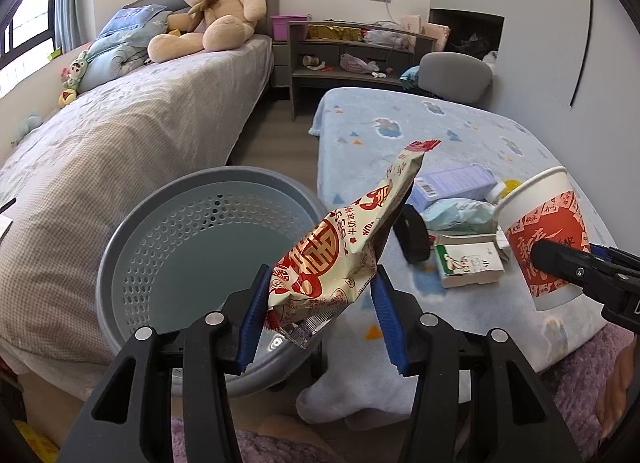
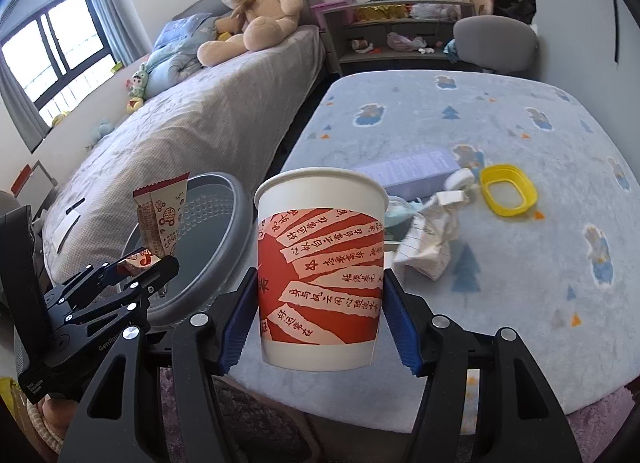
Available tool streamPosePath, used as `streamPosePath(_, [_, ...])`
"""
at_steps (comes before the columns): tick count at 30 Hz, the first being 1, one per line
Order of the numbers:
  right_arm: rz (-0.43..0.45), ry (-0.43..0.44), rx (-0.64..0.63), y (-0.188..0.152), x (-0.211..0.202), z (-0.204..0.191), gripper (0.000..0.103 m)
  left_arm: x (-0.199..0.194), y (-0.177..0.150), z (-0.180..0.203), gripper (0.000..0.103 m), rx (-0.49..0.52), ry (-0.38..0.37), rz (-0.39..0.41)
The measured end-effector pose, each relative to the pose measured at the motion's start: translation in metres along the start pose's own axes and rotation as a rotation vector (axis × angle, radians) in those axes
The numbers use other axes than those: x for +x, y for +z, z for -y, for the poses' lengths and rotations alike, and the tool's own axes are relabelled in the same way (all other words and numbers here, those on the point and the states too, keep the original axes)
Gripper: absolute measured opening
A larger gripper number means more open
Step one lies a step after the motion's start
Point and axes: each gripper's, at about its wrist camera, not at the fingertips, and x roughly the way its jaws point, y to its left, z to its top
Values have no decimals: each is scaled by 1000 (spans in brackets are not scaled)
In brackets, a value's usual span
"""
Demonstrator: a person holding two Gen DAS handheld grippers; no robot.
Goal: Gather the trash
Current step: 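Carry the wrapper and cup over the grey basket with both tools, then open both tools to drop the wrapper and cup into the basket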
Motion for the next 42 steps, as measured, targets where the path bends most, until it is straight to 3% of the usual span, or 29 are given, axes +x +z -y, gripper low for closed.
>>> streamPosePath(10, [-23, 87, -102, 20, 34, -57, 59, 10, 3, -53, 49, -81, 64, 1])
streamPosePath(25, [-72, 176, -214, 38, 90, -113, 59, 43, 7, -102, 49, -164, 123, -54])
streamPosePath(38, [-108, 206, -257, 41, 119, -132, 59, 45, 7, -126, 51, -206, 161, -56])
streamPosePath(42, [-107, 208, -260, 42, 123, -134, 62, 41, 7, -128, 55, -211, 169, -47])
